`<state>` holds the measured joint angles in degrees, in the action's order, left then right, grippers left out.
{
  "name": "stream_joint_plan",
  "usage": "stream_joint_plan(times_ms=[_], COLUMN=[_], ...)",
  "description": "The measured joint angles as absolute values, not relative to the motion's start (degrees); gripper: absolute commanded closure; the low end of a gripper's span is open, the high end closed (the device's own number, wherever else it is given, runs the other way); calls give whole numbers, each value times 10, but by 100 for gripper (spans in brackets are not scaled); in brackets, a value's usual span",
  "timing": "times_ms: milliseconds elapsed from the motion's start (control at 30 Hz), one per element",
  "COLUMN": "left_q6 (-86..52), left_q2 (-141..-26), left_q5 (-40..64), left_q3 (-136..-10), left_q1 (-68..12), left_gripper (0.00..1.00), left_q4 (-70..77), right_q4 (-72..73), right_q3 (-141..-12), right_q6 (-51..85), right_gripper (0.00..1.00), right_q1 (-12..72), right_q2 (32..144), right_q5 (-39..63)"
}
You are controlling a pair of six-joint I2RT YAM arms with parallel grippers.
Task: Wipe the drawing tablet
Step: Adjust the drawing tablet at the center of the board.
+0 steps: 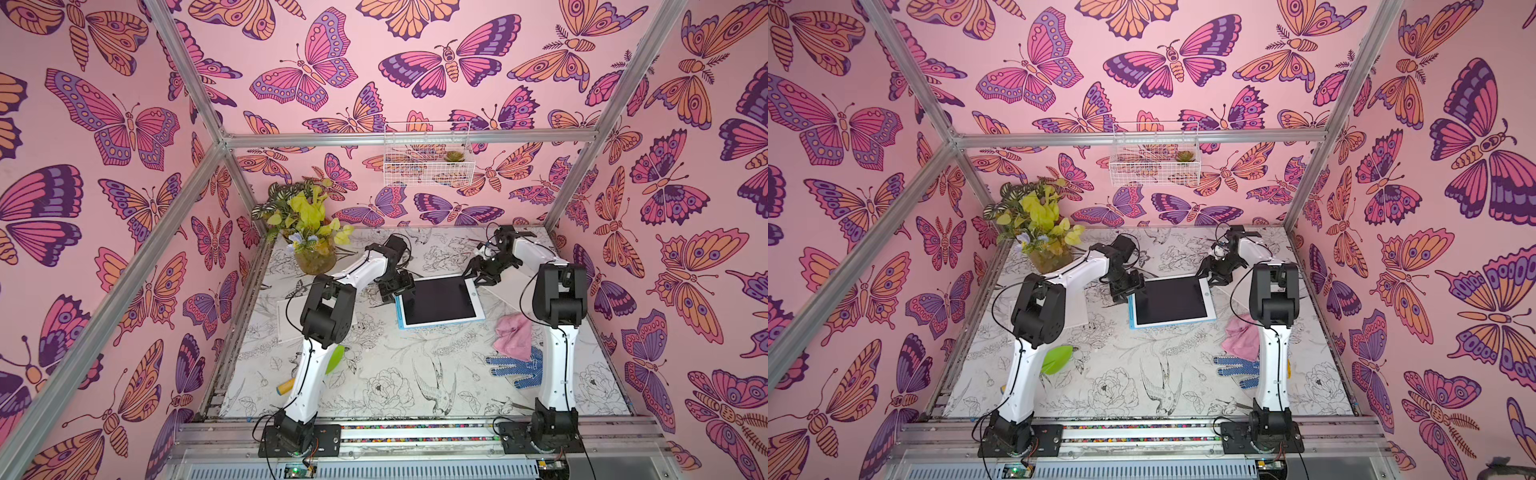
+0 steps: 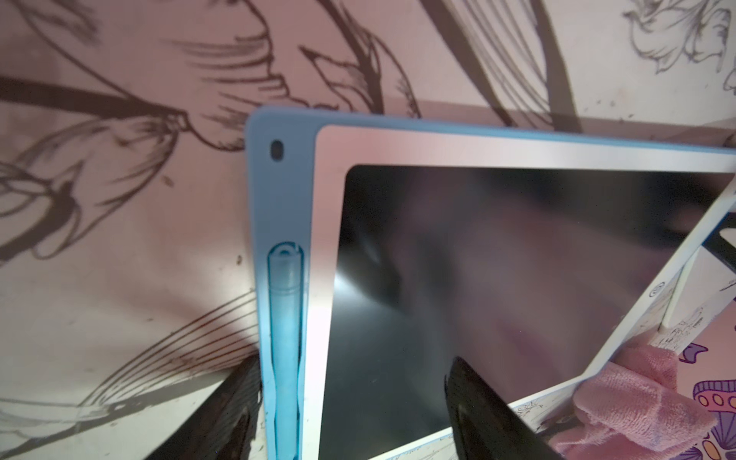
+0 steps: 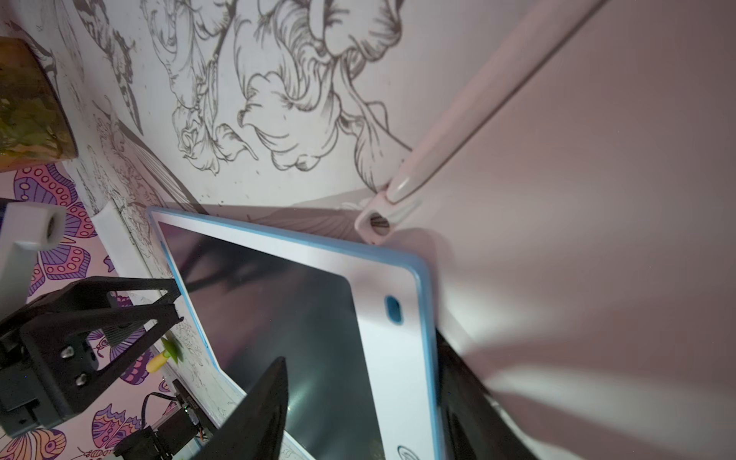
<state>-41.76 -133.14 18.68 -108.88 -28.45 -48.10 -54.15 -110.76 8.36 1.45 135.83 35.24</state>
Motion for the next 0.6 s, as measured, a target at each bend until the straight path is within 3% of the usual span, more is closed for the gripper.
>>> stream_joint_plan(times_ms=[367,600], left_q6=[-425,-425], left_q2=[-1334,-1340], left_q5=[197,208], left_q3=[-1089,-1098], left_q1=[-281,-274], left_gripper=[25,25], left_q4=[-459,-463], right_q4=[-567,-547], right_q3=[-1108,-1077], right_q6=[78,59], right_gripper=[38,45], right_q1=[3,-14], right_q2=[1358,1354], right_q5=[357,416])
